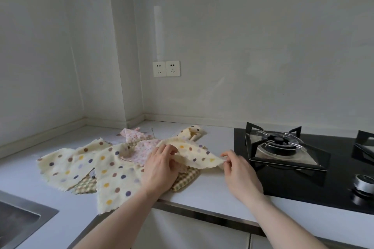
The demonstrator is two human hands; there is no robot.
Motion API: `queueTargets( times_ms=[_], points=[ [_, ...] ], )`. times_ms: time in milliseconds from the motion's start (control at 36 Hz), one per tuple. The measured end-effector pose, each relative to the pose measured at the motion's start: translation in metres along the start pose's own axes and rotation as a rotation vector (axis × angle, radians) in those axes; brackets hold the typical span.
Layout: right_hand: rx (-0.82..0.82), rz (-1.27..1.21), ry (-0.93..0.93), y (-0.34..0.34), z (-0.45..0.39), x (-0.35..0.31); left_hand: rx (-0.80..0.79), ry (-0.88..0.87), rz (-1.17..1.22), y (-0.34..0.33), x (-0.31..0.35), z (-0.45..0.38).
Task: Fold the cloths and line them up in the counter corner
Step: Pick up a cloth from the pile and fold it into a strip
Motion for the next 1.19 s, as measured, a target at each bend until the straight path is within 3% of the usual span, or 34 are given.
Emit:
queueTargets(
  times_ms=[333, 583, 778, 1000, 1194],
  points=[
    [0.220, -0.271, -0.014, 0.033, 0.018, 0.006, 0.125, -0.128, -0.012, 0.038, 0.029, -0.016],
    [0.329, -0.330, -0.029, 0.136, 0.035, -0.026, 0.248, -0.282, -0.038, 0.124, 0.079, -0.051],
    [0.391, -0.323, 0.051, 0.215, 0.055, -0.065, 0.309, -0.224, 0.090, 0.185, 0.123, -0.061],
    [0.411, -0.292, -0.008, 0.257, 0.080, -0.069, 0.035, -0.031, 0.077, 0.211, 0.150, -0.054],
    [0.286, -0.168, -0.197, 0.250, 0.080, -0.042, -0.163, 0.024, 0.007, 0.190, 0.159, -0.051]
  ],
)
Point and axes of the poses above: each hand's wrist, its own z-axis away from the middle knuckle, its own y-axis out of the back of the hand, x = y × z, the point moved 3 cm from there along -z, towards the middle knuckle, and after that the axes turned 10 degrees about -y, right-handed, at the moved point
